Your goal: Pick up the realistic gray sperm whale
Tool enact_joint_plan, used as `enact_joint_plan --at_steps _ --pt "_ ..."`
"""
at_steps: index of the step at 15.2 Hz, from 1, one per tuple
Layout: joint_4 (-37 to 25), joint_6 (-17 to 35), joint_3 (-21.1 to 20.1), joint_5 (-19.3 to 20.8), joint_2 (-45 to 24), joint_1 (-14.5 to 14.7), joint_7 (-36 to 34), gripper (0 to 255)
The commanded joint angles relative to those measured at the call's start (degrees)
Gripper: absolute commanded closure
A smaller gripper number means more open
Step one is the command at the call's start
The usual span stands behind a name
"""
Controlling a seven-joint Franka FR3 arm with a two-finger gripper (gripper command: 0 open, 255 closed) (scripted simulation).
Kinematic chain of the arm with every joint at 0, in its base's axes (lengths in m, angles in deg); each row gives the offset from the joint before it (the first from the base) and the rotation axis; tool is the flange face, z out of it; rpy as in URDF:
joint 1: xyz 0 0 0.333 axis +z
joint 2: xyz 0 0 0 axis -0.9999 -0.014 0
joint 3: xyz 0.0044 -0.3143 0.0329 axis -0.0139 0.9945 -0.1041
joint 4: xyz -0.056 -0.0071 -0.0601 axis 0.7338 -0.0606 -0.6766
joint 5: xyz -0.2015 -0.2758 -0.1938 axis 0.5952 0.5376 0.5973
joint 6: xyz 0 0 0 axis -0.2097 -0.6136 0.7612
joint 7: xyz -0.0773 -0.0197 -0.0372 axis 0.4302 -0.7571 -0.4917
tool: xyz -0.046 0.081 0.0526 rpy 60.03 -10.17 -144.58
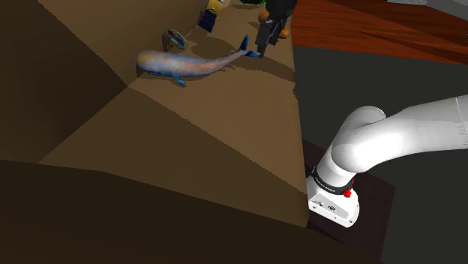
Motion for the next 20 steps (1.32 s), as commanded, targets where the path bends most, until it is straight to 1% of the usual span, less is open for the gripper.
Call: enact_joint_plan --at_steps 1,9,17,18,20 --pt "0.00 0.00 0.00 0.00 0.00 0.00 0.00 0" --pt "-13.88 -2.27 -3.04 -6.87 -17.89 3.25 -2.70 0" --pt "-31.64 -7.06 -5.81 -12.64 -36.19 6.08 -5.40 0" --pt "-32.14 -7.21 -5.88 -12.77 -36.66 6.15 -5.47 0" --pt "-30.15 -5.63 -5.90 -12.83 -36.26 6.16 -5.22 0"
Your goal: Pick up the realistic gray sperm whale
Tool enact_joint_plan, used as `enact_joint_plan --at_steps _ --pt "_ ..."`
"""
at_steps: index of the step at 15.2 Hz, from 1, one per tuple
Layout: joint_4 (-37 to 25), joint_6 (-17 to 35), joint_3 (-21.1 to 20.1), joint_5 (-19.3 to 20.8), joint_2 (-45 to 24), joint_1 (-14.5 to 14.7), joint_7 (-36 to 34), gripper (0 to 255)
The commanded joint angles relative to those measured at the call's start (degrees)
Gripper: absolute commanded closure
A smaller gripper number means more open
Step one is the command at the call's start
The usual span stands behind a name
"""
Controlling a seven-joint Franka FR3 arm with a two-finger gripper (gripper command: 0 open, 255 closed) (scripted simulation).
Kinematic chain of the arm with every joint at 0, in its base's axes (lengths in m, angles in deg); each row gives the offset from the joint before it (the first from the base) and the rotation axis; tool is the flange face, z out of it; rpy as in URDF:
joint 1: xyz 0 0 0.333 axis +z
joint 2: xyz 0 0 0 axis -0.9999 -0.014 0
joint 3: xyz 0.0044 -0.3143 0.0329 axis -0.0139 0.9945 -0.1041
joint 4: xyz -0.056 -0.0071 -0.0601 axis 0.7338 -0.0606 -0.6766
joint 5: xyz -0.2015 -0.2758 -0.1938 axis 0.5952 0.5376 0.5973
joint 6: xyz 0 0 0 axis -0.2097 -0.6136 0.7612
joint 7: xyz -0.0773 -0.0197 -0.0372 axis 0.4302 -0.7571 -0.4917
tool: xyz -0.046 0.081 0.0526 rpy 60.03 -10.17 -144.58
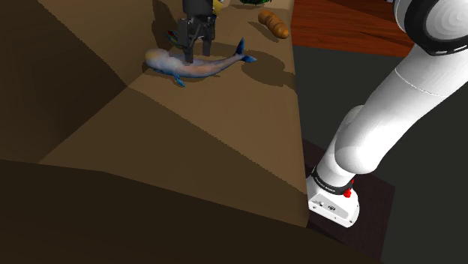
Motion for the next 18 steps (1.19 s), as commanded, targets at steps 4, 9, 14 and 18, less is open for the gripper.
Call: enact_joint_plan --at_steps 4,9,14,18 --pt "4.05 3.58 -0.11 -0.26 0.36 0.09 0.53 0" --pt "5.49 4.81 -0.14 -0.32 0.54 0.11 0.71 255" --pt "5.43 4.76 -0.15 -0.32 0.54 0.12 0.68 255" --pt "4.58 4.03 -0.14 -0.28 0.43 0.08 0.60 255"
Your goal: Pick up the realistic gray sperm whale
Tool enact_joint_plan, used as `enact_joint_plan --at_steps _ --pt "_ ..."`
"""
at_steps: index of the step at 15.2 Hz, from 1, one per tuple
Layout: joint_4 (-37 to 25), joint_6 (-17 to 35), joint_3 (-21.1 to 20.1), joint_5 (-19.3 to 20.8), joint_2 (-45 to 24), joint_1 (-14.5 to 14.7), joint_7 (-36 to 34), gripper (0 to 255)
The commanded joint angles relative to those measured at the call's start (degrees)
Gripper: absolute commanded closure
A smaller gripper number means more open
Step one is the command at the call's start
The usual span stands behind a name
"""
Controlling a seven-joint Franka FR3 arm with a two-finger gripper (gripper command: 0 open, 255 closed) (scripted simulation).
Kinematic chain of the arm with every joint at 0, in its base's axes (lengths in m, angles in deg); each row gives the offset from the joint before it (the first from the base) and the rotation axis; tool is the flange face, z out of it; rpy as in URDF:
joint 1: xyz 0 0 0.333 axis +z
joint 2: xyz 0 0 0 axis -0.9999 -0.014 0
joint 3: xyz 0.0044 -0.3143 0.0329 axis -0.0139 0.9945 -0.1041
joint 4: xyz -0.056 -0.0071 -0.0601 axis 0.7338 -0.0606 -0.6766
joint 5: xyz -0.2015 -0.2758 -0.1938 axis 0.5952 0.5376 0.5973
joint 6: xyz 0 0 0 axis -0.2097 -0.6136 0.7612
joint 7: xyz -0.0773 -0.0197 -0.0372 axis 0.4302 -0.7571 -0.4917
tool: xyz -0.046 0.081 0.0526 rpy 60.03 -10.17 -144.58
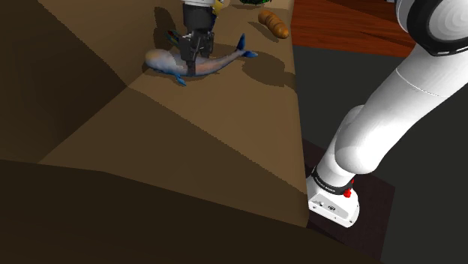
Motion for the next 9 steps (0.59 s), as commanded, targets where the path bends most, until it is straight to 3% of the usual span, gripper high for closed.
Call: enact_joint_plan --at_steps 1,9 --pt "-1.27 -1.10 0.07 0.09 -0.20 -0.06 -0.18 255" --pt "-9.12 -7.39 0.16 0.34 -1.69 -0.12 -1.20 255"
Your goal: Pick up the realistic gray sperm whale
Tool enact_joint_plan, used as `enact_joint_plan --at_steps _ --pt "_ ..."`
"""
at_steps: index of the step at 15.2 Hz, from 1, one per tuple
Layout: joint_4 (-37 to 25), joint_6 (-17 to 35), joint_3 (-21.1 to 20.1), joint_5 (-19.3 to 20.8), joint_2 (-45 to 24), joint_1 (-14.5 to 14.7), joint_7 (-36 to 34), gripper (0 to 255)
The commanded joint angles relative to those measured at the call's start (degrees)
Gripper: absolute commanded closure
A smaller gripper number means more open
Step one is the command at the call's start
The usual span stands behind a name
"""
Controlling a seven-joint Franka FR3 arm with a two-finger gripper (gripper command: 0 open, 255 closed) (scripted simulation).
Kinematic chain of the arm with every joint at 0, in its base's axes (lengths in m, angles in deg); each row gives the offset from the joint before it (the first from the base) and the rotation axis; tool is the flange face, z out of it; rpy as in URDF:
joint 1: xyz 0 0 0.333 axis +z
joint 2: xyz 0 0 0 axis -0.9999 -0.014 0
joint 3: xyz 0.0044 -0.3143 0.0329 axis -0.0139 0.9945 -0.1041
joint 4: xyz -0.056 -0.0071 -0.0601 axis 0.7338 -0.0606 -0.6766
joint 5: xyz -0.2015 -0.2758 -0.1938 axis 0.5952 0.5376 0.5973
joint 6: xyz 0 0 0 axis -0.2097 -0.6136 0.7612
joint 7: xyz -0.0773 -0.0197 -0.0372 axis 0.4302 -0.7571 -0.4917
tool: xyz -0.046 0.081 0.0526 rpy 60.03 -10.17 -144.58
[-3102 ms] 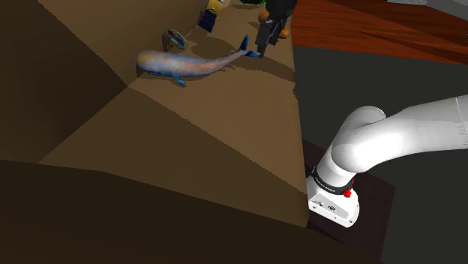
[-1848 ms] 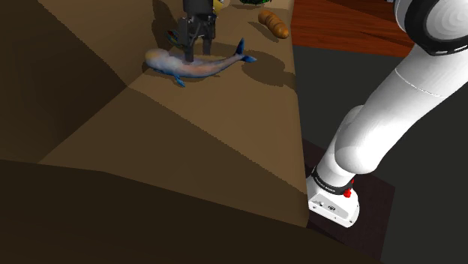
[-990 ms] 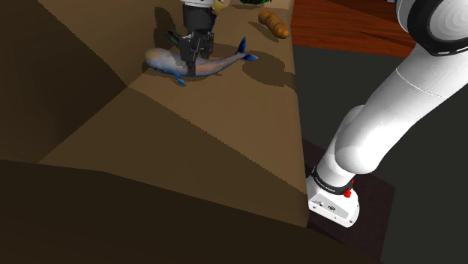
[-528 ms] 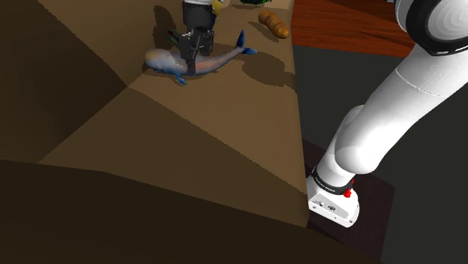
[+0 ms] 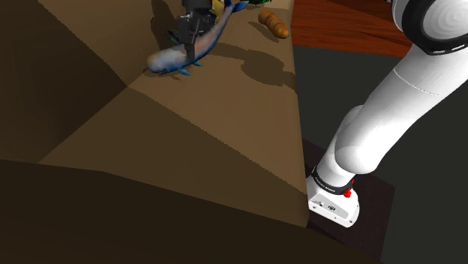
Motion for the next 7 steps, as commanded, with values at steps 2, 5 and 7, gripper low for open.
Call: enact_joint_plan --at_steps 2,5,7 --pt "-3.63 -2.49 -0.03 0.14 -1.08 0.01 -0.49 255" --pt "-7.03 -4.96 -0.03 0.24 -1.99 0.01 -0.92 255" --pt "-7.21 -5.08 -0.03 0.24 -2.03 0.01 -0.95 255"
